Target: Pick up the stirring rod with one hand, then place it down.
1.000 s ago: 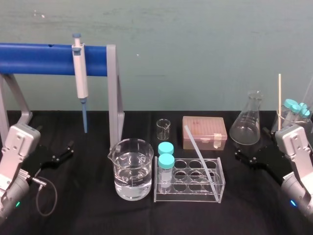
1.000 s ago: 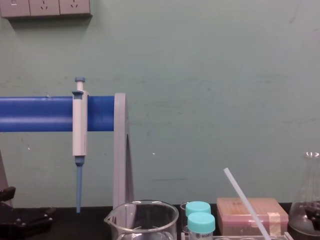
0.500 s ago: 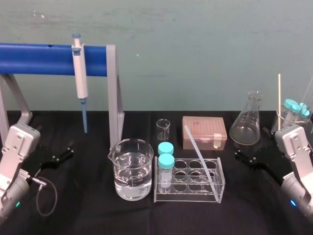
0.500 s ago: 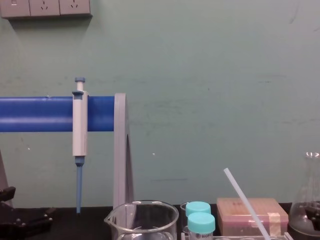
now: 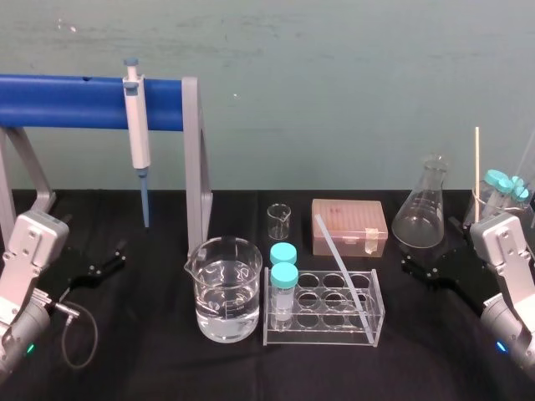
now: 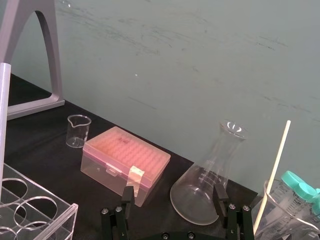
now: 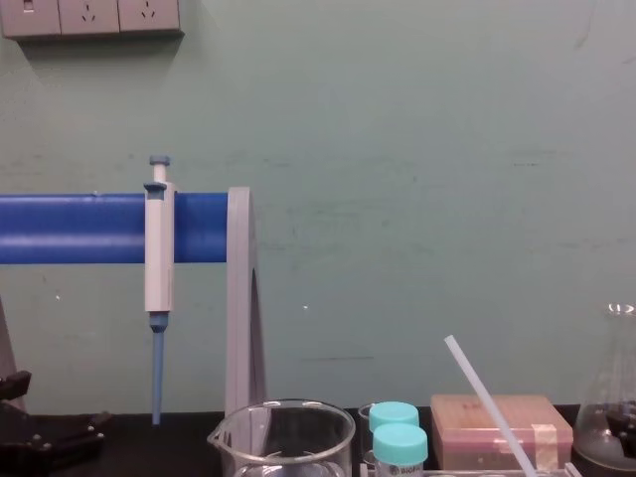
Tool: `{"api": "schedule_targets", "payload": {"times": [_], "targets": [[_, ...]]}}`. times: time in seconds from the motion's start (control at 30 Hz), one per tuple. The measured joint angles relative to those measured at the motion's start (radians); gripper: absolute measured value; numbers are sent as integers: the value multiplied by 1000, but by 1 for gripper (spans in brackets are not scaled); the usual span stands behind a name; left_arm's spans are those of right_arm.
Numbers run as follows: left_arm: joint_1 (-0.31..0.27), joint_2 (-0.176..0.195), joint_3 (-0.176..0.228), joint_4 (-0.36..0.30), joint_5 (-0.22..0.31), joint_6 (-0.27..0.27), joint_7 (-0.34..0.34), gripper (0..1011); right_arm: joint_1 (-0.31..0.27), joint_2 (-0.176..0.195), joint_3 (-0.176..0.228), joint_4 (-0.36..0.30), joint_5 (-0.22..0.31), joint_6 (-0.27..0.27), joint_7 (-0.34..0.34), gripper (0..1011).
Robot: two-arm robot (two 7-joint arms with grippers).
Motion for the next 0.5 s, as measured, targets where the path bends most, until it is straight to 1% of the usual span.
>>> {"api": "schedule_targets", "payload": {"times": [0.5], "targets": [[0,0,0,0,0,0,0,1000,0,0,0,0,0,0,0,1002]]}}
